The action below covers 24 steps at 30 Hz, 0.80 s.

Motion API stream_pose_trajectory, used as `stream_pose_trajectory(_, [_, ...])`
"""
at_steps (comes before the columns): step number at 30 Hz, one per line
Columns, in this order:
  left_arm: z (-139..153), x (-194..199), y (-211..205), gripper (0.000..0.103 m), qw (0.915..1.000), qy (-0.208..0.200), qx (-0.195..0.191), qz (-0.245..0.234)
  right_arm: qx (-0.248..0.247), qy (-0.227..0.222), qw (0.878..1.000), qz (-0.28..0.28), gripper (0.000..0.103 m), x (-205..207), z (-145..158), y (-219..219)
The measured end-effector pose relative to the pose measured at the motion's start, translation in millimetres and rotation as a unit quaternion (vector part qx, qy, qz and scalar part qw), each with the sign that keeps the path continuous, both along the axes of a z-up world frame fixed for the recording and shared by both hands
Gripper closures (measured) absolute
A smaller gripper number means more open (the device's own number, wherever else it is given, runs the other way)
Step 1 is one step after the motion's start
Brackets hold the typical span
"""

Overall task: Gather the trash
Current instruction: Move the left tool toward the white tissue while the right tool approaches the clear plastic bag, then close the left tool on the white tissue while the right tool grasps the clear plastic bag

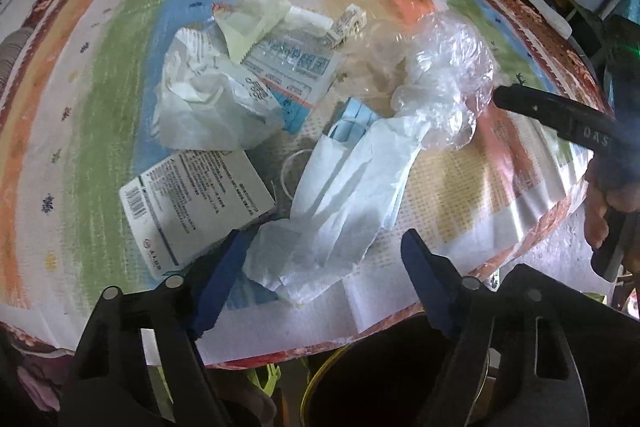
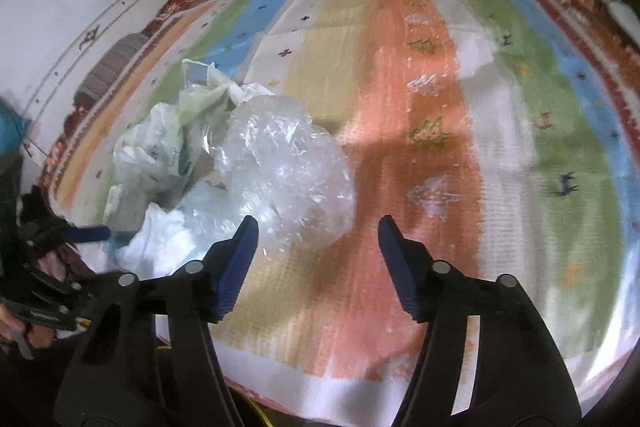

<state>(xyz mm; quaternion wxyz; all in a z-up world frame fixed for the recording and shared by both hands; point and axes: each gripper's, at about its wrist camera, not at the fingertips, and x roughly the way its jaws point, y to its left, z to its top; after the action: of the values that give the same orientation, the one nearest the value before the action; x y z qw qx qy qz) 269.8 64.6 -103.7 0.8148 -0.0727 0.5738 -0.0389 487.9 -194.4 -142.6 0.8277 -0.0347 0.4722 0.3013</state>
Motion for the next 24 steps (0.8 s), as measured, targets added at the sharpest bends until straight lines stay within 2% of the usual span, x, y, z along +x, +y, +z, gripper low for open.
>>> stream_pose_trajectory(3, [-3.0,2.5,-0.3,0.034,1.0,-0.002,-0.006,-0.007,0.008,0.003,1.0,-0.007,0.046,7.4,-5.2,2.2])
stream_pose_trajectory(5, [-6.0,4.7,0.2,0.036,0.9998,-0.003,-0.014,-0.011,-0.002,0.0,1.0,0.012,0.049,8.0,-8.9,9.7])
stream_pose_trajectory(6, [-7.6,5.4,0.0,0.038,0.9998,-0.002,-0.016,-0.013,-0.006,-0.001,1.0,0.017,0.056,8.4,-9.8,12.7])
stream_pose_trajectory(8, [-12.5,7.6,-0.3,0.048,0.9997,0.002,-0.012,-0.02,-0.015,-0.002,1.0,0.024,0.07,9.2,-12.1,17.2])
stream_pose_trajectory(10, [-15.3,8.6,-0.2,0.063,0.9996,0.001,-0.007,-0.029,-0.019,0.002,0.999,0.031,0.084,9.2,-13.9,19.7])
stream_pose_trajectory(12, [-15.7,9.3,0.5,0.069,0.9996,0.0,0.0,-0.029,-0.02,0.002,0.999,0.038,0.09,8.0,-13.1,20.1])
stream_pose_trajectory(13, [-15.5,8.9,1.5,0.08,0.9996,0.001,-0.002,-0.027,-0.021,0.001,0.999,0.04,0.092,7.3,-12.4,20.5])
stream_pose_trajectory(16, [-12.2,8.2,6.2,0.096,0.9999,-0.001,-0.007,-0.014,-0.025,-0.005,0.999,0.038,0.096,4.8,-8.4,20.8])
stream_pose_trajectory(24, [17.6,3.8,18.3,0.1,0.9984,-0.033,-0.043,0.018,-0.024,-0.032,0.999,0.024,0.098,-7.7,17.3,12.5])
